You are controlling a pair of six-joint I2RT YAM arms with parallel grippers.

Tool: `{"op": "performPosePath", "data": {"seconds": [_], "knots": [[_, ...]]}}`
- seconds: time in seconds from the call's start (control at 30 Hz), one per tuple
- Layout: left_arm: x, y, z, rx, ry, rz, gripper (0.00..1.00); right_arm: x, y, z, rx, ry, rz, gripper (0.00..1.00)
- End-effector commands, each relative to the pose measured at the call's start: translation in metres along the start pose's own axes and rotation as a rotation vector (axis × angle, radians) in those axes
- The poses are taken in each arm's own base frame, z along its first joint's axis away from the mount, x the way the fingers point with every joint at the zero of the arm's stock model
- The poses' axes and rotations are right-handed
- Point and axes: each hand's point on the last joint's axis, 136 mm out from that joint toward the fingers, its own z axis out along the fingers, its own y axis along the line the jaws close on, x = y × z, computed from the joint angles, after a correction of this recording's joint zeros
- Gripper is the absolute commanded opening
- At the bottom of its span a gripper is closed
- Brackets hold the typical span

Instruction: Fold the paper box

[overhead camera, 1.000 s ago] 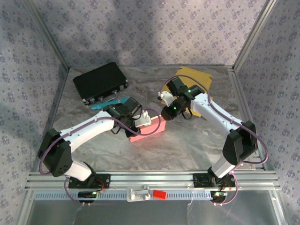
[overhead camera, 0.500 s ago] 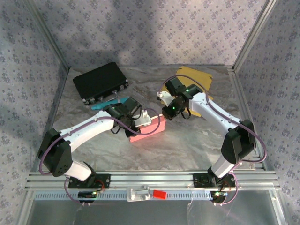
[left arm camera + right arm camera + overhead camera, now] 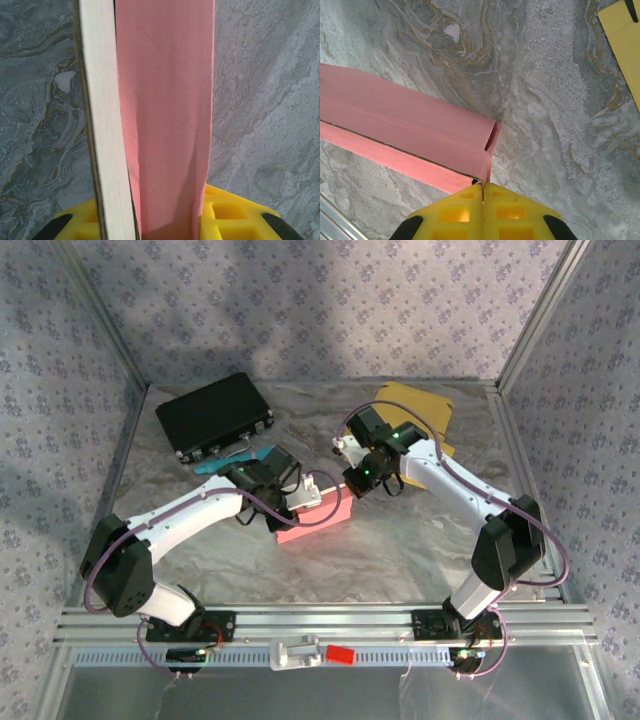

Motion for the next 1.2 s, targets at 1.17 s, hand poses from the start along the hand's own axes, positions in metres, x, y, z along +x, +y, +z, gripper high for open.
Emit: {"op": "performPosePath", "data": {"seconds": [1.17], "knots": [[-0.010,0.012,-0.013,-0.045,-0.075,-0.078,0.40,0.015,-0.001,0.006,0.105,-0.072,0.256,0.00]]}}
